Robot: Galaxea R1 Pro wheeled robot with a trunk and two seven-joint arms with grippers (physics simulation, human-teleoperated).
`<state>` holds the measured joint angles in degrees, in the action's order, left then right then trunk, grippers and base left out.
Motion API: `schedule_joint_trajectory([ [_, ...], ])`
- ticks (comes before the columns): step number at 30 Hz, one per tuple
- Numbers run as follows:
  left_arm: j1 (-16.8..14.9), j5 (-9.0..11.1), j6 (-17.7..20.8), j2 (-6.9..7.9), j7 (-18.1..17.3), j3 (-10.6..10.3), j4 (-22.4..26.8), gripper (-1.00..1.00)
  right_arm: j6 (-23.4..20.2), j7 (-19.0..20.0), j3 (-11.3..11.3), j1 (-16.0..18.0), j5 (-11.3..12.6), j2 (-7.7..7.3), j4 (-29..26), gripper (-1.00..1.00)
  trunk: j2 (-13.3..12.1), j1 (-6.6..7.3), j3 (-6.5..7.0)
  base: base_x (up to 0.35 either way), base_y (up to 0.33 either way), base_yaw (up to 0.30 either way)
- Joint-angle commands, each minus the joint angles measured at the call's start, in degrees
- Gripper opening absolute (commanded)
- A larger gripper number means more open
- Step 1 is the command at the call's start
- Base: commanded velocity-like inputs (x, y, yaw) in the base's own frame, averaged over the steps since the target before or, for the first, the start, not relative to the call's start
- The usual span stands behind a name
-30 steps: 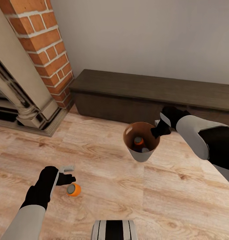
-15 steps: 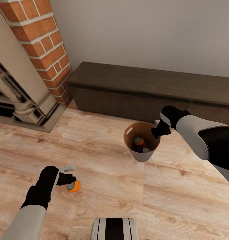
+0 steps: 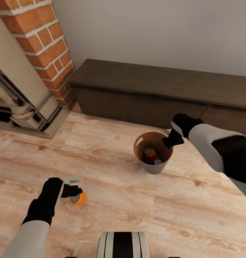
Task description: Put the three can of soda from the living room inside the tash can in the kitchen.
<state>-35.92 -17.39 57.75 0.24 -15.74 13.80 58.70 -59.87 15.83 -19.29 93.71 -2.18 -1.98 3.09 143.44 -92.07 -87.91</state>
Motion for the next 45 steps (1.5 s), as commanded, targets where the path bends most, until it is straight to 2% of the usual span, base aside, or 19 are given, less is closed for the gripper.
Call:
schedule_joint_trajectory([
  [1,0.02,-0.01,-0.01,-0.12,0.01,0.0,0.03,1.0,-0.13,0.43,0.59,0.04,1.08,0.25,-0.01,-1.0,0.0,0.01,-0.06,0.215,0.0,0.0],
  [12,0.06,-0.01,-0.02,-0.32,0.15,0.0,0.1,1.0,-0.13,0.43,-2.08,1.15,1.1,1.34,-0.01,-1.0,0.0,0.01,-0.22,0.065,0.0,0.0],
  [18,0.06,-0.01,-0.01,-0.32,0.37,0.0,0.03,1.0,-0.13,0.44,-2.25,1.2,1.08,1.3,-0.04,-1.0,0.07,-0.12,-1.34,0.001,0.0,0.0],
  [25,0.06,-0.01,-0.09,-0.54,0.45,0.0,0.01,1.0,-0.13,0.44,-2.01,1.64,1.09,0.95,-0.1,-1.0,0.16,-0.3,-3.32,0.0,0.0,0.0],
  [40,0.06,-0.01,-0.1,-0.59,0.47,0.0,-0.07,1.0,-0.13,0.44,-2.53,3.04,1.04,1.13,-0.08,-1.0,0.16,-0.3,-3.57,0.0,0.0,0.0],
  [45,0.06,-0.01,-0.03,-0.69,0.53,0.0,-0.3,1.0,-0.13,0.43,-2.68,3.05,1.07,1.05,-0.1,-1.0,0.23,-0.43,-4.67,0.0,0.0,0.0],
])
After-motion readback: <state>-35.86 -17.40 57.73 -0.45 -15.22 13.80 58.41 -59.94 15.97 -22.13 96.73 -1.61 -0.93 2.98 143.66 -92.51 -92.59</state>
